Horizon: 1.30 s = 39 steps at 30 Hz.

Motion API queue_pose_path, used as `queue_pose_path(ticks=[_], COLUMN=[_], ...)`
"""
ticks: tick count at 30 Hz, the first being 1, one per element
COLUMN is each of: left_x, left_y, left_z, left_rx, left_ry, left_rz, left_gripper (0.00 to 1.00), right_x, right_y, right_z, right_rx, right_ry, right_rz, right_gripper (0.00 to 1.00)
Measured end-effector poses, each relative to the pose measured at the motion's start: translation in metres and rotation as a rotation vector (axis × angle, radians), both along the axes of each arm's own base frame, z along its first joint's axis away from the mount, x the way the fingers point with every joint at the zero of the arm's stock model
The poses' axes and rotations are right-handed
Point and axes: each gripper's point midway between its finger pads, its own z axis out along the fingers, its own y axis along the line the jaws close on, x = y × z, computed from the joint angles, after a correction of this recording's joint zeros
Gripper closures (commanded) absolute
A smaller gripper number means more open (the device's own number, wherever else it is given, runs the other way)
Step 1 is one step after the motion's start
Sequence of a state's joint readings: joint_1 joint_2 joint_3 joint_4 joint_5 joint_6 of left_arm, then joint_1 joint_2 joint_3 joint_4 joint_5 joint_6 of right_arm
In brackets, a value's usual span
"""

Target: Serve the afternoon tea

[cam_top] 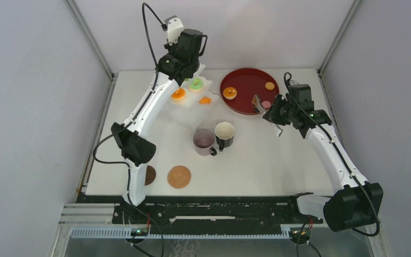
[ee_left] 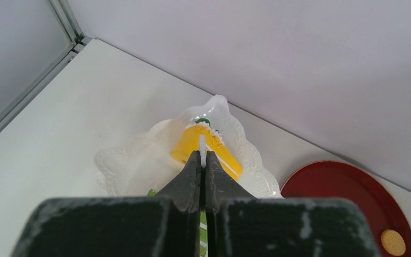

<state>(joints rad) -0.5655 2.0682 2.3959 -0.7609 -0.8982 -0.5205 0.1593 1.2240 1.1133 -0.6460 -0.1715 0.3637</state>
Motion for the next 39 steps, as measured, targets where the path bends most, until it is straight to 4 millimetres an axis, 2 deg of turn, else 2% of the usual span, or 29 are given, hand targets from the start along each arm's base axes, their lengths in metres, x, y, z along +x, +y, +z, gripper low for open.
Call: queue_pose_path(ticks=[1, 3, 4, 6, 8, 12, 17, 22, 24, 27, 30, 32, 36, 39], left_x=[0.000, 0.002, 0.004, 0.007, 0.009, 0.012, 0.011, -0.007, -0.015, -0.021, -0.020, -0.019, -0.029, -0.038], left_y=[0.001, 0.001, -0.001, -0.004, -0.007, -0.013, -0.024, -0.026, -0.015, 0.014, 0.048, 0.057, 0.044, 0.034], left_z=[0.000, 0.000, 0.000, 0.004, 0.010, 0.020, 0.022, 0.032, 0.041, 0.050, 0.049, 0.042, 0.026, 0.027], left_rx=[0.000, -0.001, -0.005, -0.016, -0.033, -0.043, -0.018, -0.008, -0.023, -0.059, -0.086, -0.094, -0.107, -0.113], left_ry=[-0.004, -0.009, -0.016, -0.036, -0.060, -0.086, -0.059, -0.016, -0.008, -0.015, -0.019, -0.008, 0.026, 0.015], left_rz=[0.009, 0.015, 0.015, 0.011, 0.005, -0.029, -0.139, -0.337, -0.428, -0.526, -0.604, -0.670, -0.865, -1.004], left_gripper=[0.90, 0.62, 0.53, 0.40, 0.35, 0.17, 0.11, 0.07, 0.07, 0.08, 0.09, 0.09, 0.08, 0.09], right_x=[0.000, -0.001, -0.001, 0.000, 0.000, 0.000, 0.000, 0.000, 0.001, 0.001, 0.001, 0.001, 0.001, 0.001], right_y=[0.001, 0.002, 0.002, 0.003, 0.003, 0.004, 0.005, 0.007, 0.008, 0.009, 0.009, 0.009, 0.009, 0.009], right_z=[0.000, 0.000, 0.001, 0.001, 0.002, 0.002, 0.002, 0.004, 0.005, 0.005, 0.005, 0.005, 0.005, 0.005], right_rx=[0.002, 0.007, 0.010, 0.013, 0.014, 0.017, 0.023, 0.034, 0.037, 0.040, 0.042, 0.042, 0.042, 0.042], right_ry=[0.000, 0.001, 0.000, -0.002, -0.004, -0.003, -0.004, -0.010, -0.013, -0.015, -0.015, -0.015, -0.015, -0.015], right_rz=[0.002, 0.007, 0.009, 0.012, 0.013, 0.015, 0.019, 0.026, 0.029, 0.032, 0.034, 0.034, 0.034, 0.034], right_gripper=[0.94, 0.94, 0.94, 0.93, 0.93, 0.92, 0.92, 0.92, 0.92, 0.92, 0.92, 0.92, 0.92, 0.92])
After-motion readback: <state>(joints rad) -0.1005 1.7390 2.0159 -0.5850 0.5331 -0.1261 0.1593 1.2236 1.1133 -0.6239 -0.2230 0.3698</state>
